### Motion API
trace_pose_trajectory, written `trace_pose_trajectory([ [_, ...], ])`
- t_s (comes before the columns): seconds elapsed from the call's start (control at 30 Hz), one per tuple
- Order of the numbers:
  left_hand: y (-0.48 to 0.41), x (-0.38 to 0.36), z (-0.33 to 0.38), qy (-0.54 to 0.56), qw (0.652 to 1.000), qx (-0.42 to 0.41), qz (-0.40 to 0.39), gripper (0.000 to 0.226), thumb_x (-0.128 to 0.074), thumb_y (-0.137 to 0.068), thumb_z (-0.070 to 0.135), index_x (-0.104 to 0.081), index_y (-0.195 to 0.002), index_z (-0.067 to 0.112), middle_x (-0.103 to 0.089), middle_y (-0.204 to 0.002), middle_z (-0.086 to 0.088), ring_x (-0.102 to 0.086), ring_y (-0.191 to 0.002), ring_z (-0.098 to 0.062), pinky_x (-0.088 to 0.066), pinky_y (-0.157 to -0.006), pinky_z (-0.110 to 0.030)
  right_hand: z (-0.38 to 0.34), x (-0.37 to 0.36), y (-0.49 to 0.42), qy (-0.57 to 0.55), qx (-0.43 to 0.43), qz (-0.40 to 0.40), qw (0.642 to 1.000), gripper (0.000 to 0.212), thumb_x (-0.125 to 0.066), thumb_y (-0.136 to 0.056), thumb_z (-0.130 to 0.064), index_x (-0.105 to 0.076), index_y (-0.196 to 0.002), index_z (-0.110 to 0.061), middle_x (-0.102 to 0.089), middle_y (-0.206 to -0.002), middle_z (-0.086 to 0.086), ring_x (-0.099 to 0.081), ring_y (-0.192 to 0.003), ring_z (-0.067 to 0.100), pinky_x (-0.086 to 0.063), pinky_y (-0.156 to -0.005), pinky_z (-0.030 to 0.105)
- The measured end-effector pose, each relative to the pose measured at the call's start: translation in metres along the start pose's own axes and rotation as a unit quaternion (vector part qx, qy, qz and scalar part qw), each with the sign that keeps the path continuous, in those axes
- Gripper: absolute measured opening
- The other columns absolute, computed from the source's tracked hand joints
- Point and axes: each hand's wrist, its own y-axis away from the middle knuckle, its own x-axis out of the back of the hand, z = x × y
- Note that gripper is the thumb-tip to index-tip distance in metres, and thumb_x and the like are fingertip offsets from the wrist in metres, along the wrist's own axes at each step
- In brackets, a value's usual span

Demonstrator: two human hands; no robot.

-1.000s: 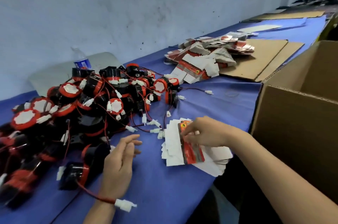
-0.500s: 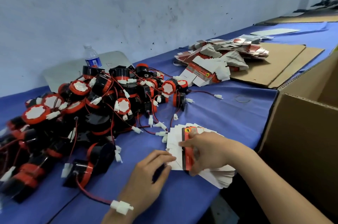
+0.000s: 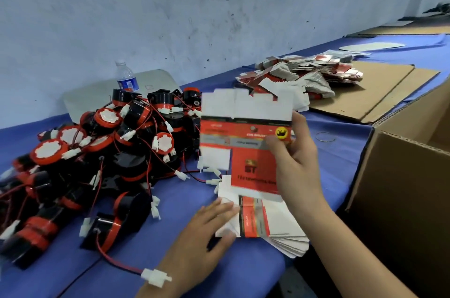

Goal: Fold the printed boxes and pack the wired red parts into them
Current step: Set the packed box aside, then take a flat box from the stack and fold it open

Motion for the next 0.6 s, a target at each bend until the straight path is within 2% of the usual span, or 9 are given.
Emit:
trace_pose_trajectory([
  [0.07, -0.002, 0.005, 0.006, 0.104, 0.983, 0.054, 0.139, 0.039, -0.049, -0.096, 0.04, -0.046, -0.134, 0.034, -0.044, -0.138, 0.031, -0.031, -0.13, 0.018, -0.026, -0.108, -0.01, 0.004, -0.003, 0.0, -0.019, -0.117, -0.045, 0.992, 0.034, -0.051, -0.09, -0.002, -0.058, -0.105, -0.031, -0.065, -0.082, 0.015, -0.057, -0.067, 0.025, -0.05, -0.059, 0.04],
  [0.1, -0.003, 0.009, 0.005, 0.175, 0.96, 0.094, 0.199, 0.035, -0.046, -0.099, 0.033, -0.05, -0.133, 0.026, -0.052, -0.137, 0.022, -0.04, -0.13, 0.008, -0.032, -0.106, -0.015, 0.008, -0.006, 0.0, -0.01, -0.179, -0.073, 0.981, 0.033, -0.05, -0.091, 0.001, -0.06, -0.103, -0.028, -0.068, -0.084, 0.013, -0.061, -0.067, 0.023, -0.053, -0.058, 0.035],
  [0.17, -0.01, 0.018, 0.003, 0.345, 0.892, 0.146, 0.252, 0.041, -0.038, -0.103, 0.016, -0.04, -0.143, 0.006, -0.051, -0.143, -0.008, -0.045, -0.134, -0.023, -0.037, -0.107, -0.037, 0.017, -0.01, 0.002, 0.007, -0.278, -0.102, 0.955, 0.031, -0.047, -0.093, 0.003, -0.062, -0.101, -0.023, -0.071, -0.083, 0.003, -0.065, -0.064, 0.016, -0.052, -0.056, 0.025],
  [0.2, -0.007, 0.02, 0.004, 0.401, 0.866, 0.142, 0.264, 0.045, -0.038, -0.103, 0.021, -0.034, -0.147, 0.013, -0.05, -0.144, -0.008, -0.048, -0.132, -0.026, -0.041, -0.105, -0.039, 0.022, -0.015, 0.004, 0.02, -0.297, -0.107, 0.948, 0.031, -0.047, -0.093, 0.003, -0.063, -0.098, -0.023, -0.071, -0.084, 0.002, -0.065, -0.066, 0.017, -0.052, -0.059, 0.026],
  [0.23, -0.005, 0.022, 0.005, 0.442, 0.845, 0.127, 0.274, 0.046, -0.039, -0.101, 0.031, -0.035, -0.147, 0.024, -0.053, -0.141, -0.003, -0.053, -0.127, -0.023, -0.045, -0.101, -0.036, 0.027, -0.018, 0.006, 0.041, -0.297, -0.106, 0.948, 0.033, -0.046, -0.092, 0.003, -0.064, -0.094, -0.024, -0.072, -0.085, 0.002, -0.066, -0.071, 0.019, -0.052, -0.065, 0.029],
  [0.3, -0.001, 0.023, 0.006, 0.507, 0.809, 0.113, 0.273, 0.046, -0.04, -0.098, 0.043, -0.041, -0.142, 0.032, -0.061, -0.132, -0.003, -0.062, -0.117, -0.022, -0.052, -0.091, -0.029, 0.034, -0.025, 0.009, 0.078, -0.276, -0.092, 0.954, 0.035, -0.047, -0.09, 0.003, -0.064, -0.088, -0.027, -0.072, -0.09, 0.0, -0.068, -0.081, 0.02, -0.054, -0.074, 0.033],
  [0.4, -0.001, 0.026, 0.006, 0.572, 0.754, 0.151, 0.286, 0.048, -0.041, -0.091, 0.042, -0.046, -0.139, 0.035, -0.067, -0.122, -0.01, -0.068, -0.104, -0.028, -0.057, -0.082, -0.034, 0.039, -0.032, 0.01, 0.076, -0.276, -0.073, 0.955, 0.035, -0.046, -0.09, 0.003, -0.064, -0.092, -0.027, -0.071, -0.092, 0.0, -0.068, -0.083, 0.02, -0.055, -0.07, 0.03],
  [0.5, -0.004, 0.028, 0.008, 0.612, 0.723, 0.177, 0.268, 0.053, -0.043, -0.087, 0.041, -0.057, -0.129, 0.012, -0.067, -0.118, -0.017, -0.069, -0.099, -0.028, -0.058, -0.073, -0.031, 0.041, -0.035, 0.012, 0.059, -0.273, -0.076, 0.957, 0.035, -0.043, -0.093, 0.002, -0.061, -0.096, -0.028, -0.07, -0.089, -0.001, -0.067, -0.075, 0.015, -0.05, -0.056, 0.021],
  [0.6, -0.003, 0.031, 0.011, 0.646, 0.698, 0.179, 0.254, 0.053, -0.038, -0.093, 0.041, -0.056, -0.128, 0.005, -0.066, -0.121, -0.018, -0.066, -0.108, -0.029, -0.058, -0.08, -0.032, 0.04, -0.038, 0.014, 0.034, -0.263, -0.09, 0.96, 0.031, -0.044, -0.097, -0.005, -0.057, -0.098, -0.033, -0.069, -0.089, -0.006, -0.068, -0.072, 0.006, -0.05, -0.053, 0.016],
])
